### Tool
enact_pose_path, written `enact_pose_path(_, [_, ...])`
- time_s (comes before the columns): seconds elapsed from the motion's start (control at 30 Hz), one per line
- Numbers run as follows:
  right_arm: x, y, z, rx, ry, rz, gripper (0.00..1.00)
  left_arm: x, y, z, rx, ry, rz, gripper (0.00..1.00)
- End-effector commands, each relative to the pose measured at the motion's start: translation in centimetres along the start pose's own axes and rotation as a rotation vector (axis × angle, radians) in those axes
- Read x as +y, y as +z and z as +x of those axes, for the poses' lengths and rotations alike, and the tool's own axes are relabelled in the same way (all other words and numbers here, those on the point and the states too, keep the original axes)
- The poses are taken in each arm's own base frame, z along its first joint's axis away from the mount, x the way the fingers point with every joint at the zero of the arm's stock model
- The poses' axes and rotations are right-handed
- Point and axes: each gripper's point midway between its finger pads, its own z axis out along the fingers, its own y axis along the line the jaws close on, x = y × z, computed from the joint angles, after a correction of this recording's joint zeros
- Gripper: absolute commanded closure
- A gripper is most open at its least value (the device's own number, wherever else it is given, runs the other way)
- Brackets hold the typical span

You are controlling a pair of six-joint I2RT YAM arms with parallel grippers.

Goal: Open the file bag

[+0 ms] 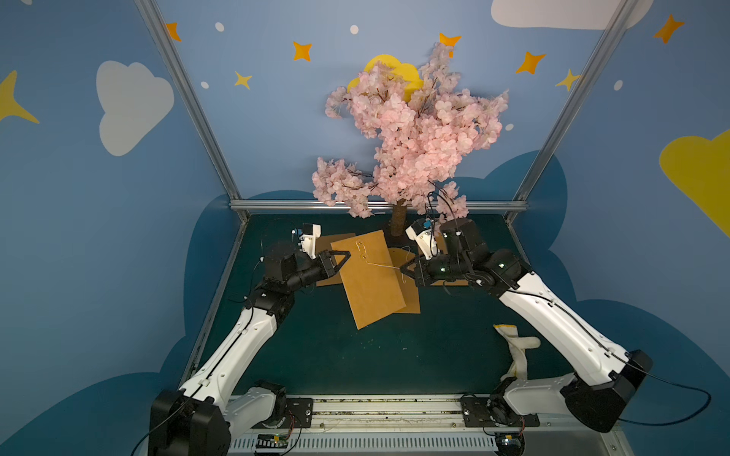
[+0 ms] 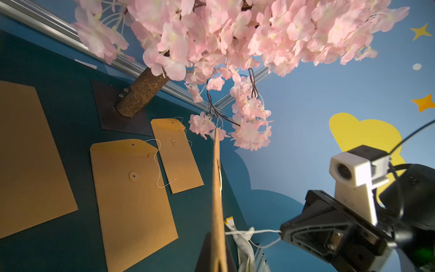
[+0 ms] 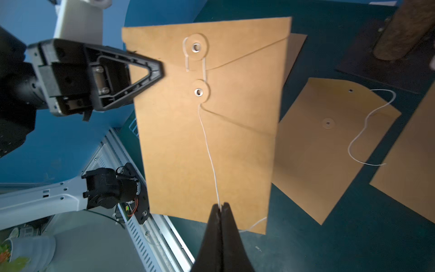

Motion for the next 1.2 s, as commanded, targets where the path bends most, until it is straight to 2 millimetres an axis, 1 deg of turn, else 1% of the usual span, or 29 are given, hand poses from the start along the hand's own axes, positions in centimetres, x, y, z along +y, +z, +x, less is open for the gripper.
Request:
enact_pose_path(0.0, [-1.8,-0.4,0.2,0.005,0.015,0.048,1.00,-1.2,-1.1,-0.6,-0.038,0.005,0.044,0.98])
enact_pose_path(0.13, [-2.9,-0.8,-0.7,-0.014,0.020,0.074,1.00,-1.4,-1.7,-0.4,-0.045,0.000,0.051,0.98])
enact_pose_path(0.23, [-3.4,-1.1,-2.0,-0.039,0.018,0.082,1.00,-1.4,-1.9,0.4,-0.014,-0.004,0.052,0.98])
enact_pose_path(0.43, [-2.7,-1.7,-4.8,-0.069,-0.018,0.067,1.00,0.4,-1.8,3.1,0.083,-0.018,0.025,0.98])
enact_pose_path(0.6, [-2.6,-2.7,-7.0,-0.106,-0.040,0.087,1.00,1.1,-1.6,4.9,0.145,-0.023,0.032,0.97])
enact_pose_path(0.73, [-3.1,-2.7,-7.8,-0.111,-0.044,0.108,1.00,1.3,-1.5,6.2,0.197,-0.033,0.029,0.98])
enact_pose_path(0.8, [-3.6,-2.4,-7.5,-0.103,-0.035,0.120,0.98,1.4,-1.5,6.7,0.218,-0.044,0.037,0.98])
enact_pose_path(0.83, [-3.8,-2.3,-7.3,-0.098,-0.030,0.124,0.93,1.4,-1.5,6.9,0.222,-0.051,0.040,0.97])
enact_pose_path(0.9, [-3.8,-2.0,-6.6,-0.081,-0.021,0.108,0.78,1.4,-1.5,6.9,0.215,-0.064,0.045,0.98])
enact_pose_path(0.97, [-3.5,-1.7,-5.7,-0.072,-0.013,0.082,0.69,1.4,-1.5,6.5,0.194,-0.072,0.045,0.97])
enact_pose_path(1.07, [-3.5,-1.5,-4.0,-0.061,0.000,0.059,0.63,1.4,-1.4,5.8,0.169,-0.083,0.054,0.97])
enact_pose_path(1.17, [-4.1,-0.8,-2.3,-0.030,0.017,0.059,0.61,0.9,-1.0,5.3,0.167,-0.107,0.097,0.97])
